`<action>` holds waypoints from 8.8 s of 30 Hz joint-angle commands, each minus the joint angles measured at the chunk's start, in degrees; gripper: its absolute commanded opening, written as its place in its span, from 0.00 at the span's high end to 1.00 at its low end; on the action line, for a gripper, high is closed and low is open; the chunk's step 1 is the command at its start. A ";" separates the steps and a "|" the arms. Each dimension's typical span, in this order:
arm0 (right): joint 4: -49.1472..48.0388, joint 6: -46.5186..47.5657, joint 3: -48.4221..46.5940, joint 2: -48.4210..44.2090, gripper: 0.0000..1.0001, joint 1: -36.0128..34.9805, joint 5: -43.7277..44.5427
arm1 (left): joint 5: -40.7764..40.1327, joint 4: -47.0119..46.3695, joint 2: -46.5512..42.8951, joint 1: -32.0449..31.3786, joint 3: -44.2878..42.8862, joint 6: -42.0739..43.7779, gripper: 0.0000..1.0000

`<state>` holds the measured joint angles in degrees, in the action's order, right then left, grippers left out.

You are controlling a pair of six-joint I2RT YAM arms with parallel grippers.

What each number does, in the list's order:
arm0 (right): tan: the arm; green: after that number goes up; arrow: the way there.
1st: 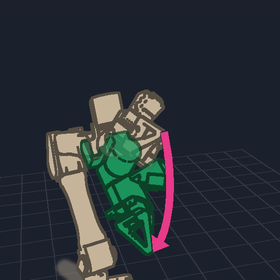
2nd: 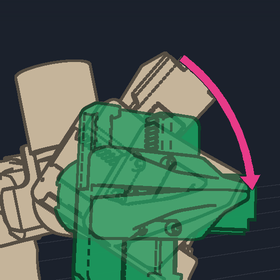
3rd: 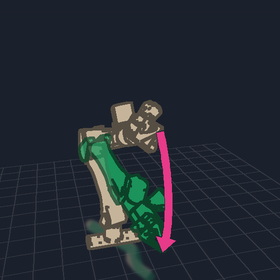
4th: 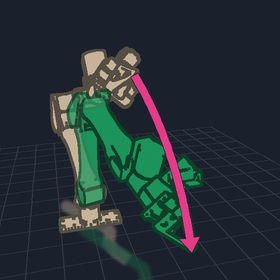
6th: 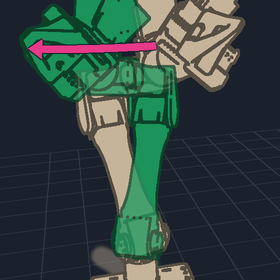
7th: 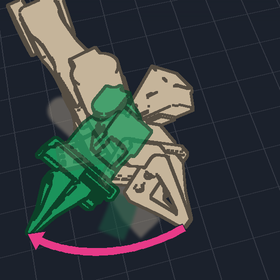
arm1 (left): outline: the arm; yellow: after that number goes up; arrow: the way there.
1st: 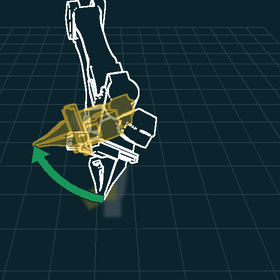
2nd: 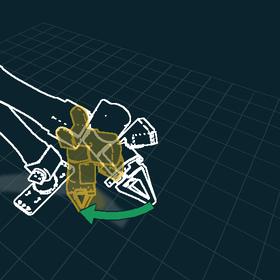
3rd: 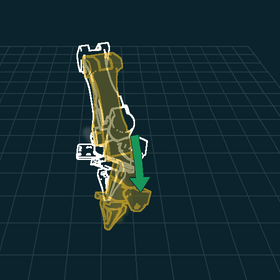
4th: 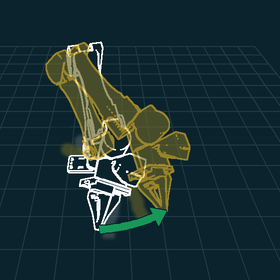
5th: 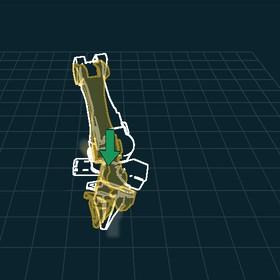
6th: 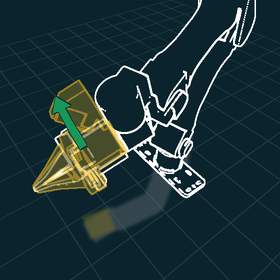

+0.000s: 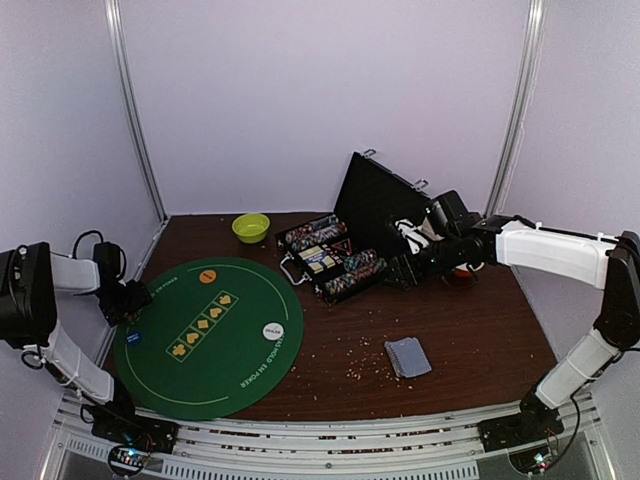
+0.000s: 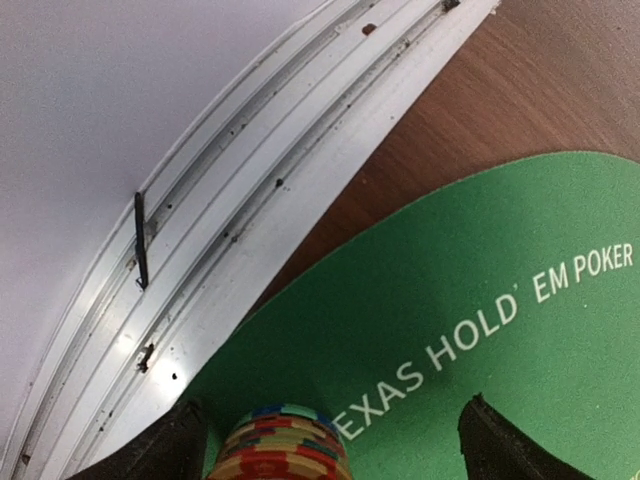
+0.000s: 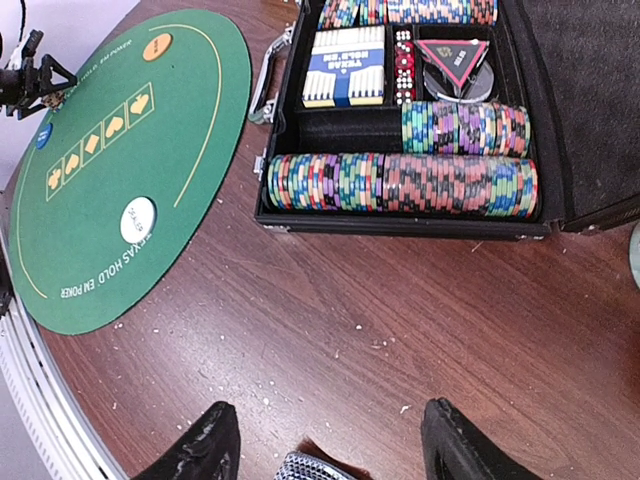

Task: Distribute texas hold em gaming equipment
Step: Place the poker chips pile at the small blind area, then adjust the chip case at the center of the board, then pick up the pile of poker chips from the chip case.

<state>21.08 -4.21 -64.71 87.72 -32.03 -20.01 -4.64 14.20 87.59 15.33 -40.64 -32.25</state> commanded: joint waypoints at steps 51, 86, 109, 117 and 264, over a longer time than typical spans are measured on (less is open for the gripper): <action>-15.54 -24.23 -73.41 67.36 0.47 -7.46 18.50 | 17.47 -0.42 -5.49 -16.66 -15.25 19.24 0.05; -18.59 -22.15 -72.39 65.00 0.46 -6.83 11.85 | 16.93 2.91 1.83 -23.70 -23.44 25.72 0.14; 6.04 -4.59 -61.16 54.75 0.46 -12.18 17.38 | 17.70 3.83 3.09 -26.90 -27.03 24.92 0.13; 6.66 -3.01 -64.52 58.49 0.52 -12.36 21.89 | 17.51 4.47 2.23 -26.93 -26.59 25.39 0.13; 7.14 5.10 -64.14 57.20 0.70 -14.99 8.73 | 17.01 5.87 -0.38 -26.88 -23.78 28.90 0.12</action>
<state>28.67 -0.89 -130.13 145.67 -44.60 -3.68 11.79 21.15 87.07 -11.62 -64.38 -4.10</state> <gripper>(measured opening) 0.314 0.878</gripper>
